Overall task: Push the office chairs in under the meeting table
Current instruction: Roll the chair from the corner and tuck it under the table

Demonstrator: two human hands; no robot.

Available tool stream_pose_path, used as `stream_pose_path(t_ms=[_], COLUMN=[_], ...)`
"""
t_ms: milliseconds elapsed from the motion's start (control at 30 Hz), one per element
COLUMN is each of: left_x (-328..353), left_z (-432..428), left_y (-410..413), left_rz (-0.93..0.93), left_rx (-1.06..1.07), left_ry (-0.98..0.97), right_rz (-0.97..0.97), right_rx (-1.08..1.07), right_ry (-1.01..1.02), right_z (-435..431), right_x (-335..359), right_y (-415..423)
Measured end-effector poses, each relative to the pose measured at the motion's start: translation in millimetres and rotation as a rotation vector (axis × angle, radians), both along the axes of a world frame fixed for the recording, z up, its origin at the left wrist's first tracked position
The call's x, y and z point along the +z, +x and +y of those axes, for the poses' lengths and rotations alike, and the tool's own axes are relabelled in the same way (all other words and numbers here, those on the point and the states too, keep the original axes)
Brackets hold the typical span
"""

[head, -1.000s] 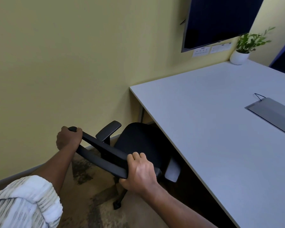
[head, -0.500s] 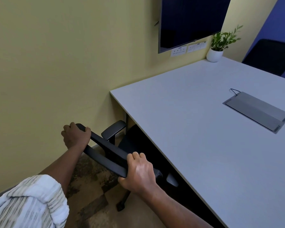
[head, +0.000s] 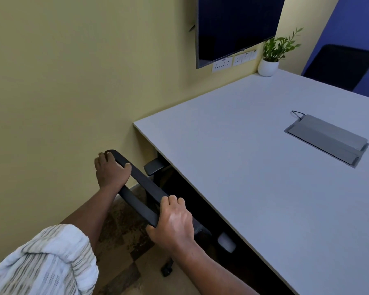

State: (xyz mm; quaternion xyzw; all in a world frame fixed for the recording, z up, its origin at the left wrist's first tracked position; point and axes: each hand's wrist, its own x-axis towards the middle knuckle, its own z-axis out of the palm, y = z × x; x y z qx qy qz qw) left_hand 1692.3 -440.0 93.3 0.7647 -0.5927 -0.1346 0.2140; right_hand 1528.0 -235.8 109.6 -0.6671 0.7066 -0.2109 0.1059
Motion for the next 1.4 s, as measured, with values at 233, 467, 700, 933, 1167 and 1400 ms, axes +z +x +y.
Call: stream_pose_path(t_ms=[233,467,700,933,1167,1400], left_x=[3.4,8.5,13.2,14.0,18.3,25.7], left_z=[-41.7,-60.9,-74.0,-82.4,-80.0,-42.2], left_y=[-18.2,-45.9,-77.1,-86.1,-94.1,-134.9], left_rz=[0.027,0.035,0.012,0.007,-0.357,-0.454], left_rx=[-0.094,-0.151,-0.223,-0.26,-0.399,-0.638], left_ry=[0.018,0.026,0.067,0.064,0.003,0.136], right_rz=[0.013,0.087,0.109,0.124,0.118,0.057], right_rx=[-0.066,-0.108,-0.141,-0.163,-0.174,-0.162], right_ry=[-0.017,-0.027,-0.044,-0.065,-0.116,-0.166], right_z=[-32.5,-50.8,-64.8,-74.9,-74.5,-57.4], right_x=[-1.8,-2.1,-2.3,-7.7,-8.7,4.4], right_y=[1.5,-18.6,-46.3,-53.9,-53.4,-67.8])
